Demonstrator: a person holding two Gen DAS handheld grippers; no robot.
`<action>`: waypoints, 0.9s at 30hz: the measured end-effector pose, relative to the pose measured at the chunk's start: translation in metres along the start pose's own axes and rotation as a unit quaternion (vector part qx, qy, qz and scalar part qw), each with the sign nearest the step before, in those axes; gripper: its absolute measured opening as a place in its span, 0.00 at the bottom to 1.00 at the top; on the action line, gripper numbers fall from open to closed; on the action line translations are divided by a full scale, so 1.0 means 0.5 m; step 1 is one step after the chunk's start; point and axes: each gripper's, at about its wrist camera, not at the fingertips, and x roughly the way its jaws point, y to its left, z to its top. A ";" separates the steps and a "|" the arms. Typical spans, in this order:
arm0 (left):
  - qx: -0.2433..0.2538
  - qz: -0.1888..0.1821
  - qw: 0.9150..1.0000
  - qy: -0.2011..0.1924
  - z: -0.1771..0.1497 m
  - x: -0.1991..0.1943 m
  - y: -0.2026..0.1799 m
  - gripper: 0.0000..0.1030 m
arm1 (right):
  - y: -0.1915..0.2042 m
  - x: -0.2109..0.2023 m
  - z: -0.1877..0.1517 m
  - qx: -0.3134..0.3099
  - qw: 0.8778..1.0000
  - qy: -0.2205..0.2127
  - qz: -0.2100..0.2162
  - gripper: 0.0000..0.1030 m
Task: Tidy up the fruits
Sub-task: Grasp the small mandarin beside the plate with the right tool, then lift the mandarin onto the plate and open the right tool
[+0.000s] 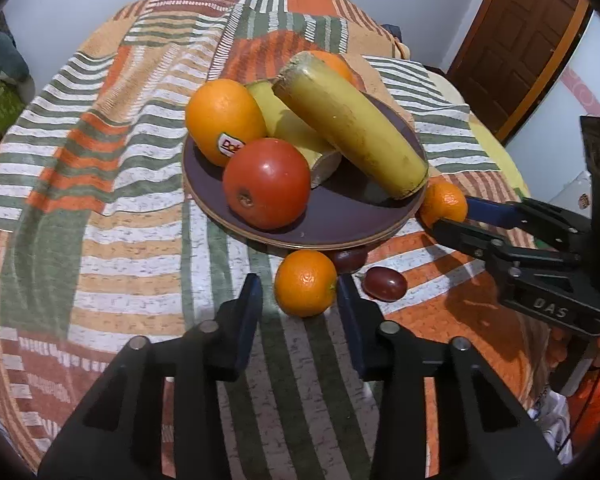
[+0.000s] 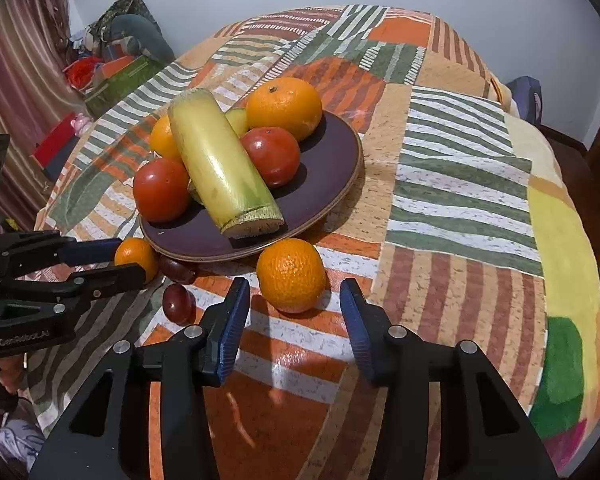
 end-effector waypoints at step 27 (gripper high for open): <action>0.022 -0.013 0.999 -0.042 0.039 -0.047 -0.040 0.30 | -0.013 -0.057 0.038 0.007 0.999 -0.051 -0.009 0.31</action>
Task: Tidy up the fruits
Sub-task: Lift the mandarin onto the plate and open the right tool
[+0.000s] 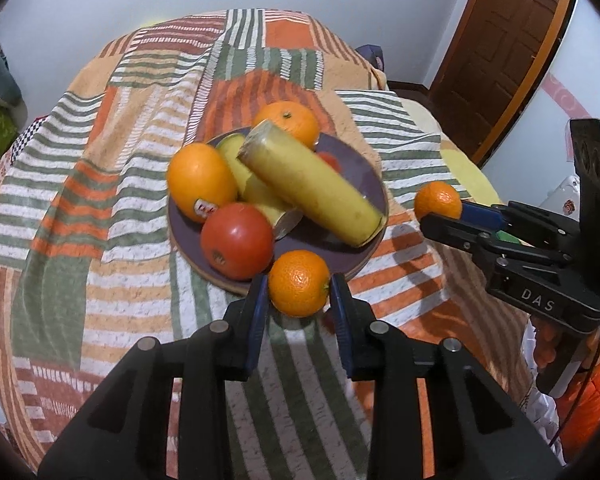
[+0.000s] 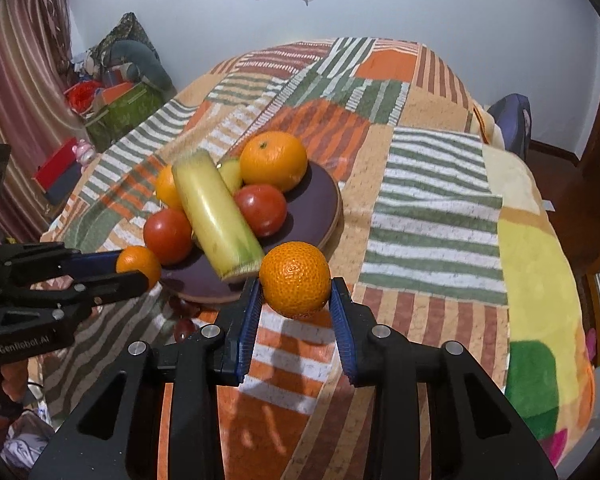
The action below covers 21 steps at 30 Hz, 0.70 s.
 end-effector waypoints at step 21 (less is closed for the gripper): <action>0.014 -0.012 0.999 0.027 0.031 0.076 -0.017 0.30 | -0.004 0.068 0.041 -0.002 1.000 0.007 0.016 0.31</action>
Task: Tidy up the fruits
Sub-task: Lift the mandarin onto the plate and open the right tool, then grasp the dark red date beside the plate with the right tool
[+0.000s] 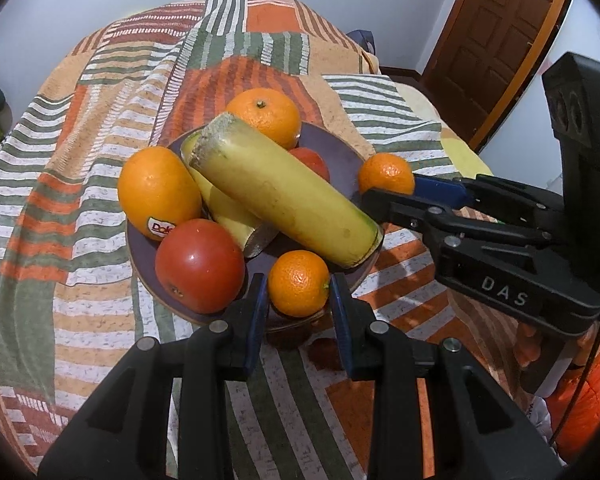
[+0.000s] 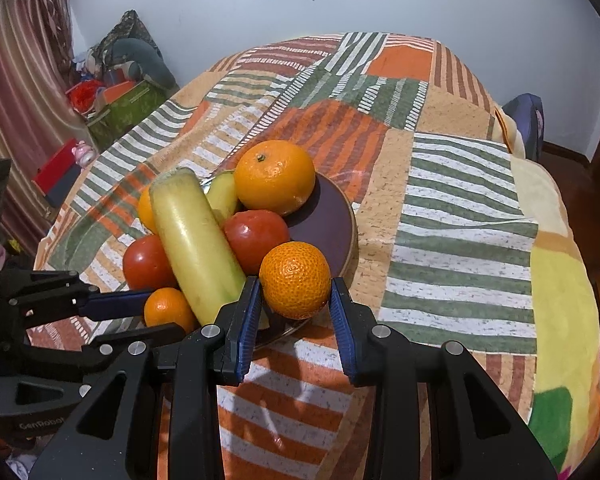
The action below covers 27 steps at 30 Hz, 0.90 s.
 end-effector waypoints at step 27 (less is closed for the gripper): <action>-0.018 0.020 0.999 -0.026 -0.031 -0.074 0.037 0.32 | 0.030 -0.056 -0.009 0.003 1.000 -0.012 0.000 0.45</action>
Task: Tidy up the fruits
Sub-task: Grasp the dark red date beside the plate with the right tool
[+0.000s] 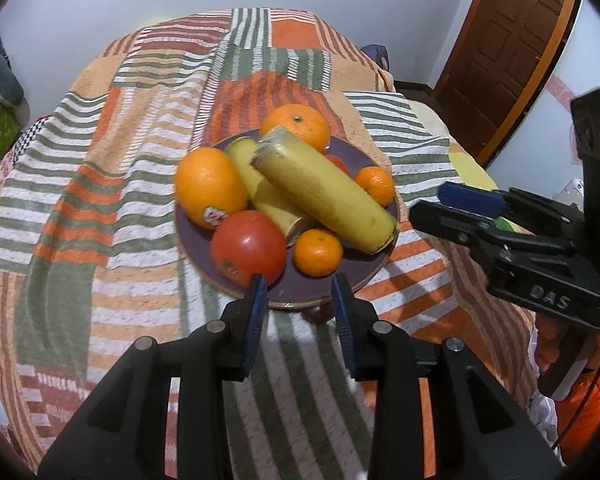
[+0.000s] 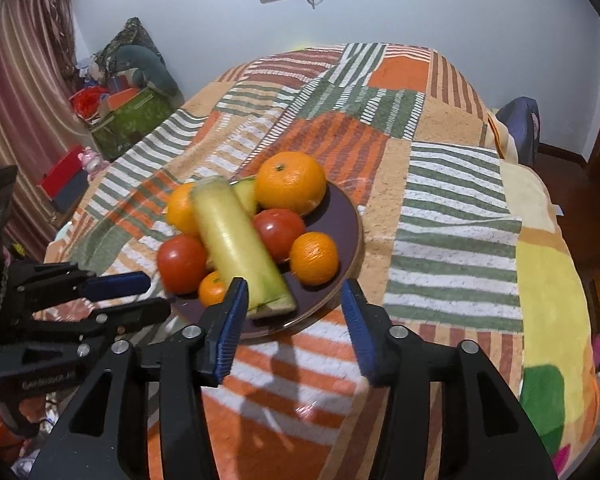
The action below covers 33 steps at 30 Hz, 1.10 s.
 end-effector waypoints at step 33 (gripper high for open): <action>-0.004 -0.011 0.999 0.038 -0.066 0.011 -0.012 0.33 | 0.083 0.070 -0.085 -0.033 0.996 0.067 0.053 0.17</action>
